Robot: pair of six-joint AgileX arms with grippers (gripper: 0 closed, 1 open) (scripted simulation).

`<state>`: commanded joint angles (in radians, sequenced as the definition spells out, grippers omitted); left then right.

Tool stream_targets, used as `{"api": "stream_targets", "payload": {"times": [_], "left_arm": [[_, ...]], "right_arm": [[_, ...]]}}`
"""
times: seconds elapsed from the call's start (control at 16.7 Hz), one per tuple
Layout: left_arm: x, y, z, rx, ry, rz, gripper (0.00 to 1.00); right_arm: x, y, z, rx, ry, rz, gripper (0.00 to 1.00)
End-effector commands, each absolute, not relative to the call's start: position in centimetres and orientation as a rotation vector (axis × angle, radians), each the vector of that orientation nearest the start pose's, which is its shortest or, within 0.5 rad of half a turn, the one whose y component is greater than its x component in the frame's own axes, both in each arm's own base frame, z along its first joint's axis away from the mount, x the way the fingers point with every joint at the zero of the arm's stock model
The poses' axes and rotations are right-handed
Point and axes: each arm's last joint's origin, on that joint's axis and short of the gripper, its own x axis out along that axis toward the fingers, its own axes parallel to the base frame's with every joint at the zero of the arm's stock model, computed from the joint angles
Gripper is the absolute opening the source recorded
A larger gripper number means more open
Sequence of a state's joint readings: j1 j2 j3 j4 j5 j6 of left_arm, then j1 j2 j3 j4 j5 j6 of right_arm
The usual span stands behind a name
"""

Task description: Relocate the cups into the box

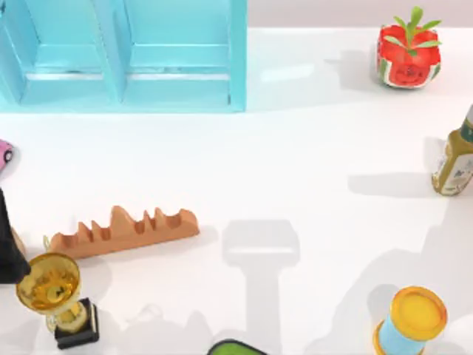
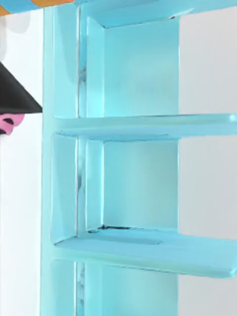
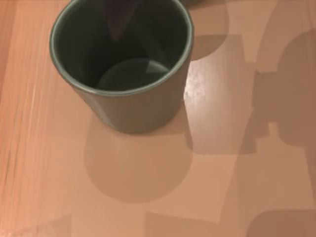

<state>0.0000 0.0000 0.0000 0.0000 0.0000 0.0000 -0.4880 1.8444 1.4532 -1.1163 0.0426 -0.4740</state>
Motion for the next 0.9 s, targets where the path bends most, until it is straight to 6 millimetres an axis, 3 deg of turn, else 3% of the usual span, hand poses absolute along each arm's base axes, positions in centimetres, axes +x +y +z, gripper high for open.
{"api": "stream_targets", "payload": {"times": [0.18, 0.24, 0.78, 0.9], "left_arm": [[10.57, -0.12, 16.00, 0.000, 0.000, 0.000, 1.00], [10.57, -0.12, 16.00, 0.000, 0.000, 0.000, 1.00], [10.57, -0.12, 16.00, 0.000, 0.000, 0.000, 1.00], [10.57, -0.12, 16.00, 0.000, 0.000, 0.000, 1.00]], "right_arm": [[31.26, -16.37, 21.74, -0.044, 1.533, -0.060, 0.98], [31.26, -16.37, 21.74, -0.044, 1.533, -0.060, 1.00], [31.25, -16.45, 21.80, -0.042, 1.534, -0.061, 1.00], [31.43, -16.54, 22.56, -0.043, 1.537, -0.058, 1.00]]}}
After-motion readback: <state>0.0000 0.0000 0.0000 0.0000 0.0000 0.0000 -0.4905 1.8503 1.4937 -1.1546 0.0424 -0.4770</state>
